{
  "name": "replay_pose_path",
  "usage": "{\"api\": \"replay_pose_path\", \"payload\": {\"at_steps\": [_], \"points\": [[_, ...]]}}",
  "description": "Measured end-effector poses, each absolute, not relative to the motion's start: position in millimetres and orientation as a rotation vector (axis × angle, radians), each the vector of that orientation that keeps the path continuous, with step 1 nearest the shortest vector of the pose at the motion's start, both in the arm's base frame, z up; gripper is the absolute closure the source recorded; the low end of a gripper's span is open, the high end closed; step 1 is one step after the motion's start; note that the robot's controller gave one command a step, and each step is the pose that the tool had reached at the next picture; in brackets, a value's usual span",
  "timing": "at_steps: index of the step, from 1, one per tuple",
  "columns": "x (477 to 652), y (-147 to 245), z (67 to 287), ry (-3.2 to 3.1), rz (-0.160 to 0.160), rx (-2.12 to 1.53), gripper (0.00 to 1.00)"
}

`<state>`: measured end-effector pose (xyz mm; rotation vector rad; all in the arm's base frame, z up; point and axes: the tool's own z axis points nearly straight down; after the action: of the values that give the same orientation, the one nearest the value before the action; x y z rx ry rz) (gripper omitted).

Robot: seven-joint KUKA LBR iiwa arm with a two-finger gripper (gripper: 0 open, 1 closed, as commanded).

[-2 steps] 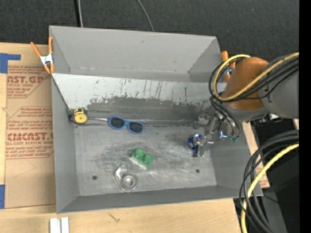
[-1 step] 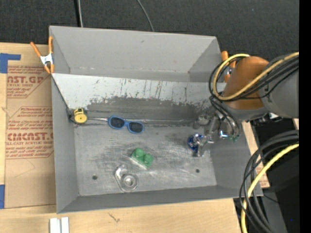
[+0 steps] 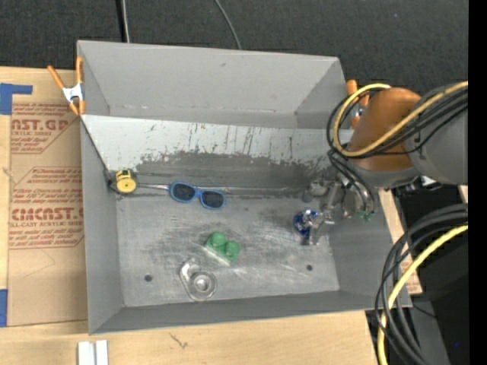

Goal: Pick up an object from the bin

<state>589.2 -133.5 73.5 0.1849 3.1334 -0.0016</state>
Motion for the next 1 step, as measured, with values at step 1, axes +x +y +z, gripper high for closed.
{"api": "replay_pose_path", "payload": {"at_steps": [1], "points": [[589.9,-132.9,73.8,3.133,-0.002,0.183,0.0]]}}
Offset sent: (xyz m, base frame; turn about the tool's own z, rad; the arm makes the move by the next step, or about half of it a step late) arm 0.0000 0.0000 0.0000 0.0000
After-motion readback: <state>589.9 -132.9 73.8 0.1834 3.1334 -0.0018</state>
